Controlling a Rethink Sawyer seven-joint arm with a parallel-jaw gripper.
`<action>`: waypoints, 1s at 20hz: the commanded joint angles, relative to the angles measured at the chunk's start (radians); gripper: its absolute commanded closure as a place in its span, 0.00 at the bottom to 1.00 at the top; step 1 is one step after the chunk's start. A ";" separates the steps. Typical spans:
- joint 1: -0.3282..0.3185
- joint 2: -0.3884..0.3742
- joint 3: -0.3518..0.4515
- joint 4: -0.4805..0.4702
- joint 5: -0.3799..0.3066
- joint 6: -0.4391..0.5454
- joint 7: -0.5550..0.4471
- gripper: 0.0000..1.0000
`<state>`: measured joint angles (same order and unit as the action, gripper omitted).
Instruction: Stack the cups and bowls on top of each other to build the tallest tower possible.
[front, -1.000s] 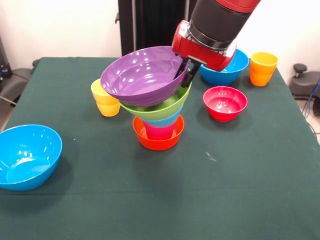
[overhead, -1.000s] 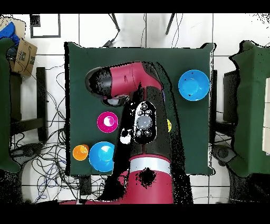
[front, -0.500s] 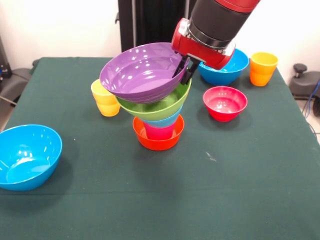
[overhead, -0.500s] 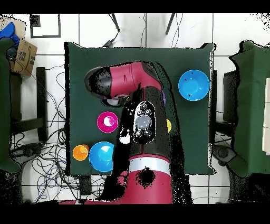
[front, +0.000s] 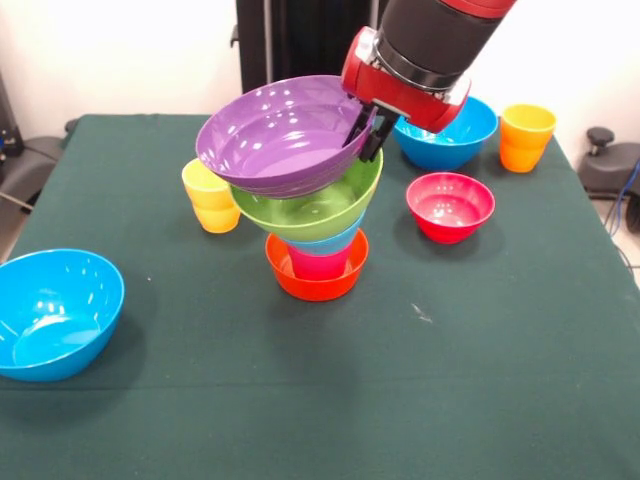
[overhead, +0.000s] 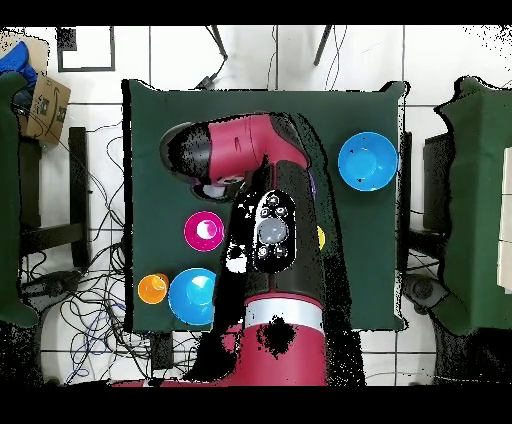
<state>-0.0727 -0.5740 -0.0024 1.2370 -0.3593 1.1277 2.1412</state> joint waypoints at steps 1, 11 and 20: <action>-0.002 -0.026 0.039 -0.035 0.001 0.095 -0.043 1.00; -0.001 -0.043 0.061 -0.060 0.029 0.140 -0.039 1.00; 0.020 -0.012 0.061 -0.103 0.036 0.144 -0.004 1.00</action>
<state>-0.0702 -0.5981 -0.0026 1.1811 -0.3317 1.1857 2.1412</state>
